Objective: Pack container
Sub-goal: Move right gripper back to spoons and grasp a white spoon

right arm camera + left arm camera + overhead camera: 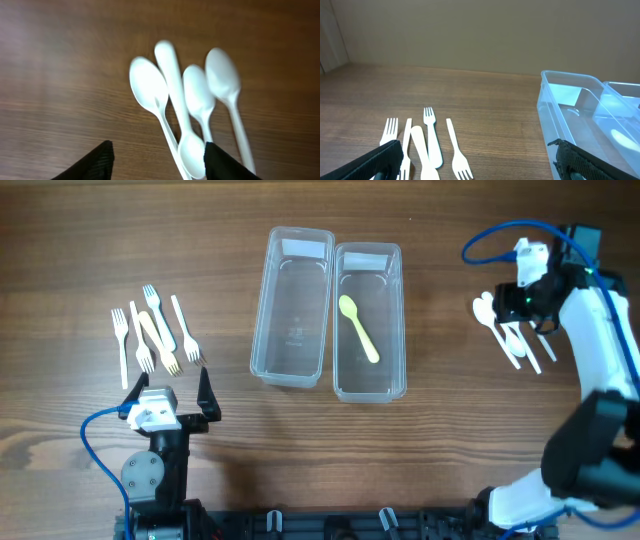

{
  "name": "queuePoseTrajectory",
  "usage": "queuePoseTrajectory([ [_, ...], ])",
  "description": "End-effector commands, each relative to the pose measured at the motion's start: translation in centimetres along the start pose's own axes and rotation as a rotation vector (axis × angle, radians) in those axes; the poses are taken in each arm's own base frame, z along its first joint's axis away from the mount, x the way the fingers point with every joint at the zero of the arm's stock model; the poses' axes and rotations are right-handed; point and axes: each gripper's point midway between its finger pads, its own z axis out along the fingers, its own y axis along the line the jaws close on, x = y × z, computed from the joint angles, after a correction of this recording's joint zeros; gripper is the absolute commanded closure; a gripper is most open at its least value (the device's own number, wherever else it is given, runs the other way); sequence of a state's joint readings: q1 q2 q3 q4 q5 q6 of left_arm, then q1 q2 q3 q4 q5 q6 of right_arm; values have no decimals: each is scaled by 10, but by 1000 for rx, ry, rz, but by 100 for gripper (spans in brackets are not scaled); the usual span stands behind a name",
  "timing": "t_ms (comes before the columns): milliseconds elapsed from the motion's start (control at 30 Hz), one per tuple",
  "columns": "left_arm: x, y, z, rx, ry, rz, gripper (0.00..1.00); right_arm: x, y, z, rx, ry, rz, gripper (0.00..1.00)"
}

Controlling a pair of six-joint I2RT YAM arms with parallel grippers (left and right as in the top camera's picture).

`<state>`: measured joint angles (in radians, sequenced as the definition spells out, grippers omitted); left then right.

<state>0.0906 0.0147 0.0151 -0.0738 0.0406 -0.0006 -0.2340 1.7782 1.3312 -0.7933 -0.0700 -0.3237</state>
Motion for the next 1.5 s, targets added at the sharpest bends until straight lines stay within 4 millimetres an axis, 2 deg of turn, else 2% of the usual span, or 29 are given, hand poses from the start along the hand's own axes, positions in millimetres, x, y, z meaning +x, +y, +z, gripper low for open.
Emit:
queuePoseTrajectory([
  [0, 2, -4, 0, 21, 1, 20, 0, 16, -2, 30, -11, 90, -7, 50],
  [133, 2, -4, 0, 21, 1, 20, 0, 24, -1, 49, -25, 133, 1, 59],
  [200, 2, -4, 0, 21, 1, 20, 0, 27, 0, 54, -30, 147, 7, 66],
  [300, 2, -4, 0, 21, 1, 20, 0, 29, 0, 57, -32, 156, 8, 70],
  [467, 2, -4, 0, 21, 1, 20, 0, 36, -7, 56, 10, 189, 5, 71],
  [733, 2, -4, 0, 21, 1, 20, 0, 44, -4, 55, 2, 221, 6, 72],
  [1200, 2, -4, 0, 21, 1, 20, 0, 58, -4, 72, 20, 220, 1, 73],
  [1467, 2, -4, 0, 21, 1, 20, 0, 53, -6, 75, 28, 194, -4, 74],
])
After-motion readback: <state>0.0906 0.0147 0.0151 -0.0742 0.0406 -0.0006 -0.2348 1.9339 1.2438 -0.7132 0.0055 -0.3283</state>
